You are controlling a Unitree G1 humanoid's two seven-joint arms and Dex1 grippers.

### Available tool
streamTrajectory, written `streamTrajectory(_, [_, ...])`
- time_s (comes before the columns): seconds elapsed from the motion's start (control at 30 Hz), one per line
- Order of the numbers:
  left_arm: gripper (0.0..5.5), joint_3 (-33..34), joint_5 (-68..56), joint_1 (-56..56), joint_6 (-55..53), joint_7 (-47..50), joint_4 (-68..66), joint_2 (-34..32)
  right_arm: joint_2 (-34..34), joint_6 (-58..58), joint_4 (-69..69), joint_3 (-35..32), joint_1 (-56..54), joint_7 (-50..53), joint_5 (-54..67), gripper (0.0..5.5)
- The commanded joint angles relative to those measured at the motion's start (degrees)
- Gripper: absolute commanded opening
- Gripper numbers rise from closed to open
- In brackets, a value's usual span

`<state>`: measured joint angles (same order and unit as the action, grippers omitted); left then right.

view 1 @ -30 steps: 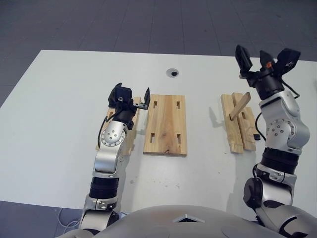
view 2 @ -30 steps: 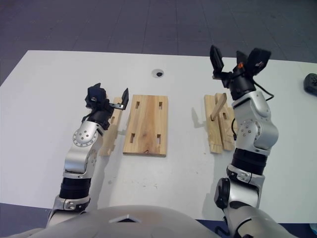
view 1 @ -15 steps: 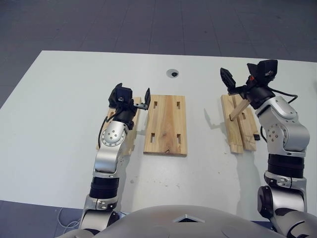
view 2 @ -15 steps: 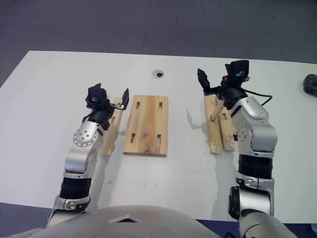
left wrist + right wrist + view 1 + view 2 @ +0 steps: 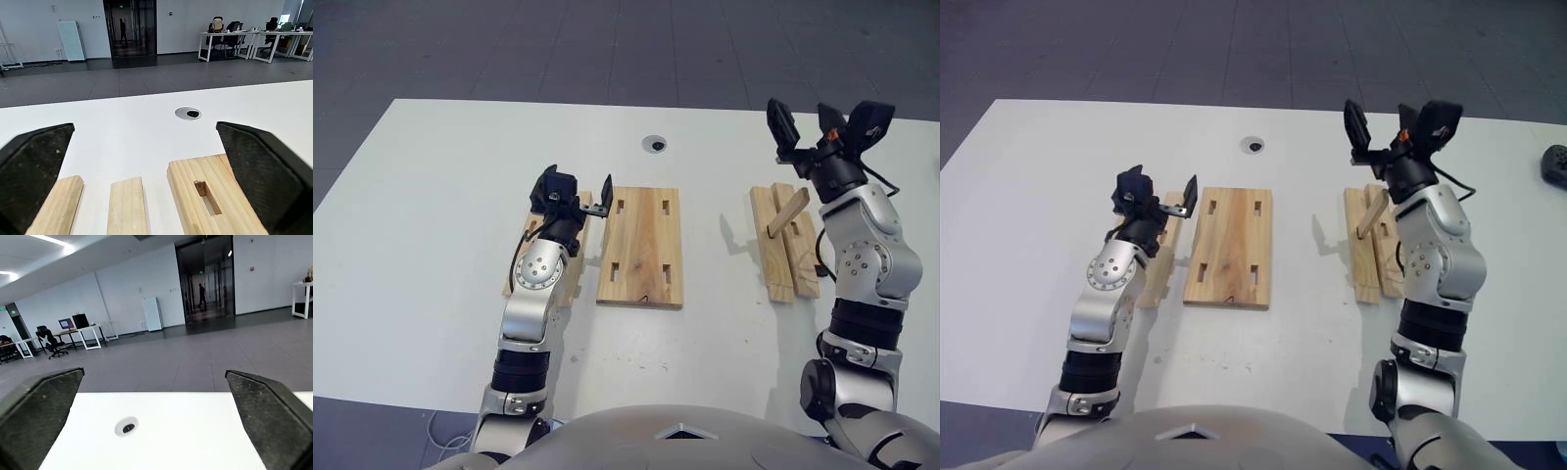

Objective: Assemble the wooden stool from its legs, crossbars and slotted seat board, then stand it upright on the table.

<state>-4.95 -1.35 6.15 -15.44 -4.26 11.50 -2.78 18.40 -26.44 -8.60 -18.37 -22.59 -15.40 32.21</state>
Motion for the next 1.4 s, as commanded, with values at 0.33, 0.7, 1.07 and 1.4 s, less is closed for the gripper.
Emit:
streamTrajectory(0.33, [5.4, -0.18, 0.55, -0.41, -0.02, 0.29, -0.29, 0.2, 0.35, -3.3, 0.79, 5.15, 7.83, 1.73, -5.8, 5.39])
streamTrajectory(0.7, [5.4, -0.35, 0.5, -0.19, 0.1, -0.07, -0.73, 0.03, -4.15, 0.51, -4.36, 2.07, 6.16, -0.12, 0.69, 5.39])
streamTrajectory(1.07, [5.4, -0.19, 0.69, -2.64, -0.51, 0.59, 2.12, -0.01, 3.85, -3.05, -11.56, -7.68, 7.43, 1.96, 5.43, 5.39])
streamTrajectory(1.4, [5.4, -0.32, 1.01, -6.84, -1.34, 1.62, 4.93, -0.01, 8.14, -5.53, -12.62, -4.3, 33.59, -10.17, 2.71, 5.39])
